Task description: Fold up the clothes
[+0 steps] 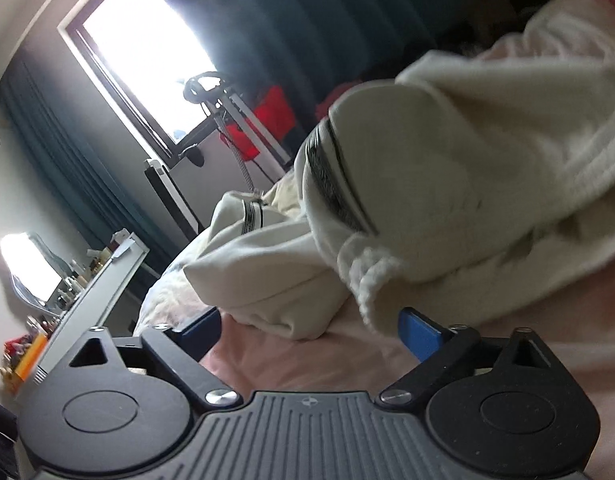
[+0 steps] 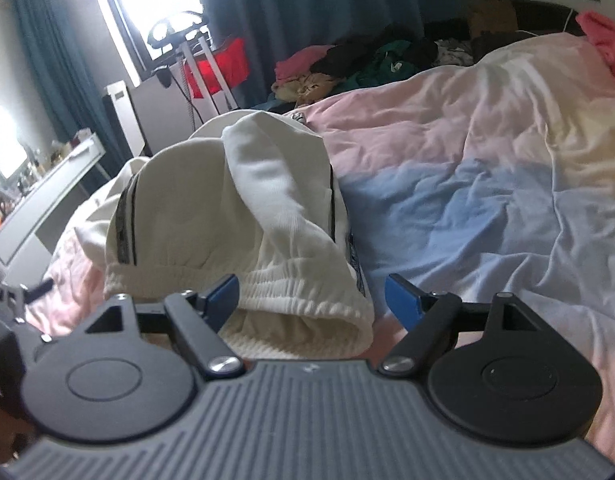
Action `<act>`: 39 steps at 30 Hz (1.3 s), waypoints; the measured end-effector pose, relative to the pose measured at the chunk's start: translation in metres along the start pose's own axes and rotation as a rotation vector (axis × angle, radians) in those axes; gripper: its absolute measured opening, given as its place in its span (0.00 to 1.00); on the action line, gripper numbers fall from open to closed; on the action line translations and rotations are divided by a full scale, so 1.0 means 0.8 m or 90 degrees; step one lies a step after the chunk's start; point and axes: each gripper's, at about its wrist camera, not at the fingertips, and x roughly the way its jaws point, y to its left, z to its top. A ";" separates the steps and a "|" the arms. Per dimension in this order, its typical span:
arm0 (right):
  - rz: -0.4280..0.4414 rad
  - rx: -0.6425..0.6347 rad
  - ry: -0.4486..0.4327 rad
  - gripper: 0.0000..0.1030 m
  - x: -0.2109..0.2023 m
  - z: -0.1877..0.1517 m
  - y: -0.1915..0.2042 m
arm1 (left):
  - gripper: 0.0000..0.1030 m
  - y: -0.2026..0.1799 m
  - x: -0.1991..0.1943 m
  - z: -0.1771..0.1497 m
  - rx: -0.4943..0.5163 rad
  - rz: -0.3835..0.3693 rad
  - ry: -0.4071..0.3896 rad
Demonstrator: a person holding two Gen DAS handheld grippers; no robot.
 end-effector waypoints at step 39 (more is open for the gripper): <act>0.046 0.157 -0.026 0.79 0.061 -0.013 0.007 | 0.10 0.159 -0.023 -0.052 -0.424 -0.040 -0.213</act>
